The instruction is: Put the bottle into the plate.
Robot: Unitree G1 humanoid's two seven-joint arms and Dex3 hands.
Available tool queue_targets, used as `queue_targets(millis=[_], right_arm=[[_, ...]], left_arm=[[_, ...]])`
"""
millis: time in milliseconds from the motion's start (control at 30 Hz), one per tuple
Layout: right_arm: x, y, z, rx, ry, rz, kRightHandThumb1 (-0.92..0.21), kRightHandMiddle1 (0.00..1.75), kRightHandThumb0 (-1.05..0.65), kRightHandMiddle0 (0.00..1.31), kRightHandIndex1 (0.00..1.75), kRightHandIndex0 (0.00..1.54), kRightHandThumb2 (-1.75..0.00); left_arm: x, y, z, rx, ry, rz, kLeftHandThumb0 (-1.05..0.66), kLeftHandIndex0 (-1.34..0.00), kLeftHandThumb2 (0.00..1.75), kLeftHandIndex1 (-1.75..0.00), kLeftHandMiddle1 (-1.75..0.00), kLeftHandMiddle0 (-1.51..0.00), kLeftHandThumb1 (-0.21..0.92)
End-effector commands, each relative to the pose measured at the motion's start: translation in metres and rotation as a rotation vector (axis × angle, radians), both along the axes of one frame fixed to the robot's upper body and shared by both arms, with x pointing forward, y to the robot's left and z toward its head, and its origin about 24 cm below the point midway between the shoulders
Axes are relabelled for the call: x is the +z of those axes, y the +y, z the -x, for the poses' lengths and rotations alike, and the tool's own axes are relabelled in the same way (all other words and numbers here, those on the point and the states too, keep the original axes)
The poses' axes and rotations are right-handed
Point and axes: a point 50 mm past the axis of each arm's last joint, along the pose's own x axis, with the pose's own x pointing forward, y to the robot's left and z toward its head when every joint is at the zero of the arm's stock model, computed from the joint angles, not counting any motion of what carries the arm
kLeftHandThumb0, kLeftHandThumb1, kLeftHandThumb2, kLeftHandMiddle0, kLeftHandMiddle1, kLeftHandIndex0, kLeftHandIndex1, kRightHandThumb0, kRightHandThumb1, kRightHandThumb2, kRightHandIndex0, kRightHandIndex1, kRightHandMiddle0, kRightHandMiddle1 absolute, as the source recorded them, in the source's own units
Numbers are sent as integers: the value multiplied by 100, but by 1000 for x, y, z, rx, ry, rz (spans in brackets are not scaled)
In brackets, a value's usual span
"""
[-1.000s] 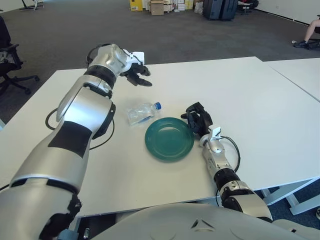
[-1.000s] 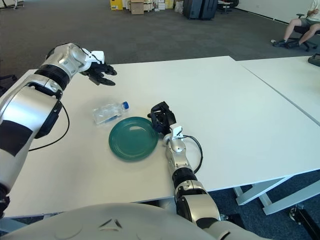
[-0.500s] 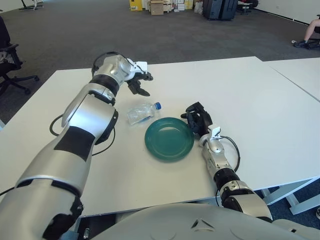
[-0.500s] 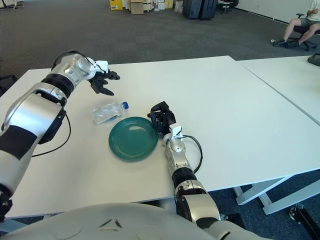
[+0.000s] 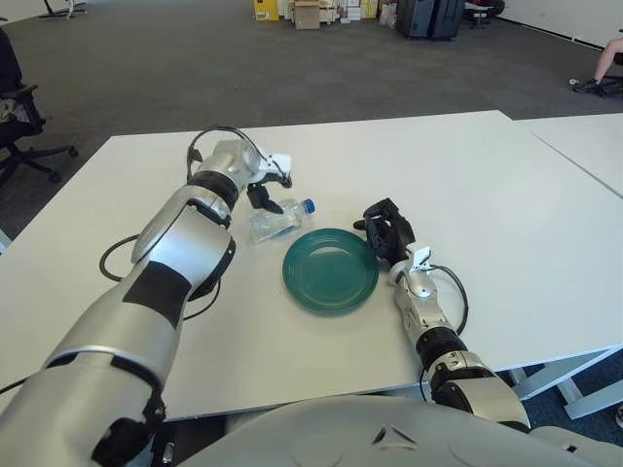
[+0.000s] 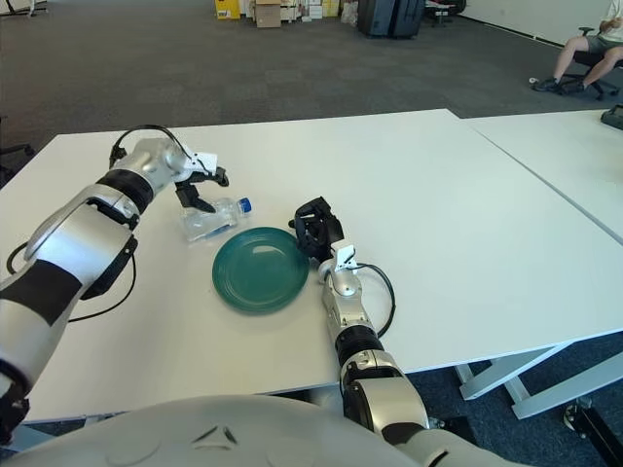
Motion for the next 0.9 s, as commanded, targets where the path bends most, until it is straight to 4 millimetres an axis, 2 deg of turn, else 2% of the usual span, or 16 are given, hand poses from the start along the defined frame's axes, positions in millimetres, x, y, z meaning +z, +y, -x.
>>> queue_targets(millis=[0, 100, 267, 367, 500, 667, 867], right_arm=[[-27, -7, 19, -24, 149, 0, -73, 175, -37, 30, 119, 44, -78], [-28, -7, 19, -28, 157, -3, -73, 175, -37, 30, 120, 45, -78], [-29, -8, 21, -39, 158, -5, -73, 174, -37, 30, 122, 47, -78], [-29, -8, 22, -38, 150, 2, -73, 175, -37, 30, 122, 47, -78], [-28, -6, 23, -32, 130, 12, -73, 175, -37, 30, 121, 45, -78], [-27, -6, 24, -23, 112, 4, -73, 175, -37, 31, 121, 46, -79], [-27, -5, 22, -23, 129, 3, -72, 175, -37, 31, 122, 47, -79]], left_arm=[[-17, 2, 8, -23, 34, -46, -71, 0, 67, -78, 0, 0, 47], [-28, 1, 15, -59, 59, -89, -70, 0, 67, -81, 0, 0, 47], [-37, -4, 20, -133, 63, -149, -68, -3, 73, -110, 0, -1, 43], [-39, -3, 21, -141, 64, -154, -67, -10, 75, -118, -1, -2, 43], [-39, -2, 21, -142, 63, -153, -67, -25, 76, -122, -1, -4, 43], [-39, -3, 22, -171, 86, -159, -66, -35, 75, -124, -2, -6, 44], [-40, -3, 22, -185, 84, -152, -67, -30, 74, -121, -1, -5, 46]])
